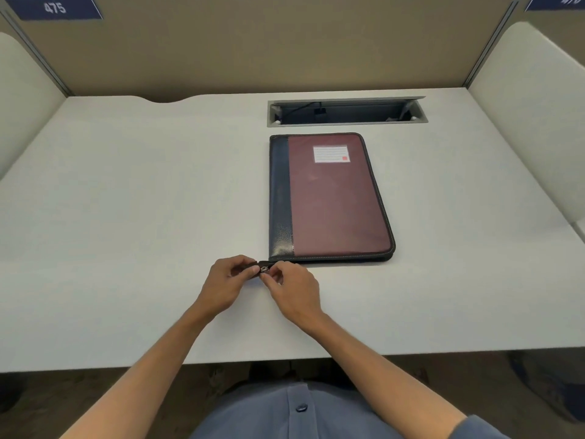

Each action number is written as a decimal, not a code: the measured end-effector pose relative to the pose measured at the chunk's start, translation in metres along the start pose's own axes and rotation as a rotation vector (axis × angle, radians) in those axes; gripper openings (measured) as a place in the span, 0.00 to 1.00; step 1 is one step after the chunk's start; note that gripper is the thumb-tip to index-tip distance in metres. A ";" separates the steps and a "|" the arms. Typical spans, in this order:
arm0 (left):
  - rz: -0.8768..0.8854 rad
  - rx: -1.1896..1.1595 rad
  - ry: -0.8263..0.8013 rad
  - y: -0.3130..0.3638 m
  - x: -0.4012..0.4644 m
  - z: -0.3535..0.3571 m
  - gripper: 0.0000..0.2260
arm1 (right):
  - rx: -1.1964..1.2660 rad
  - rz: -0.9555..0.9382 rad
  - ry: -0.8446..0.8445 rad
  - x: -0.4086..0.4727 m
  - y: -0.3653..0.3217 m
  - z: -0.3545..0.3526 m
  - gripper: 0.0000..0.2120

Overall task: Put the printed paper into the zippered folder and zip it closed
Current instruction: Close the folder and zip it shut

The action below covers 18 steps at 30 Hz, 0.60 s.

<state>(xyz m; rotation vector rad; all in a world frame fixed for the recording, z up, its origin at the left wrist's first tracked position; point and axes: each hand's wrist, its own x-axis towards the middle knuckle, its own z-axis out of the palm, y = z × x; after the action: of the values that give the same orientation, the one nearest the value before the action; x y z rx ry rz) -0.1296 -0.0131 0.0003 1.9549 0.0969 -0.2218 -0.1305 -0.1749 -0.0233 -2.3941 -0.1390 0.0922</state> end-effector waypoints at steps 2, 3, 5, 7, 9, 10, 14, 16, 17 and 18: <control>0.005 0.022 0.004 0.000 -0.001 0.000 0.04 | -0.016 -0.028 -0.016 0.001 0.001 -0.001 0.10; 0.010 0.035 0.007 -0.001 -0.001 0.000 0.04 | -0.024 -0.042 -0.024 0.001 0.001 -0.001 0.10; 0.030 0.081 0.028 0.000 0.001 0.000 0.03 | -0.044 -0.069 -0.032 0.002 0.001 -0.003 0.11; 0.047 0.151 0.071 0.000 0.004 -0.001 0.03 | -0.092 -0.114 -0.026 0.002 0.002 -0.005 0.13; 0.053 0.201 0.120 -0.001 0.008 -0.002 0.02 | -0.148 -0.153 0.003 0.003 0.006 -0.010 0.13; 0.052 0.215 0.139 -0.001 0.009 -0.002 0.02 | -0.168 -0.160 0.028 0.003 0.010 -0.014 0.13; 0.013 0.262 0.165 -0.004 0.013 -0.001 0.02 | -0.274 -0.188 0.130 0.002 0.026 -0.024 0.12; -0.012 0.286 0.175 -0.006 0.015 0.000 0.02 | -0.311 -0.183 0.172 0.000 0.033 -0.029 0.12; -0.019 0.287 0.183 -0.006 0.016 0.001 0.03 | -0.326 -0.167 0.188 0.000 0.037 -0.032 0.12; -0.026 0.284 0.191 -0.007 0.016 0.001 0.03 | -0.344 -0.146 0.204 -0.001 0.043 -0.036 0.12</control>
<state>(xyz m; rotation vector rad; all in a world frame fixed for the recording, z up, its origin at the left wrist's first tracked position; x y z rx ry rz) -0.1152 -0.0124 -0.0095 2.2556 0.2265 -0.0675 -0.1243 -0.2302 -0.0256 -2.7072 -0.2496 -0.2638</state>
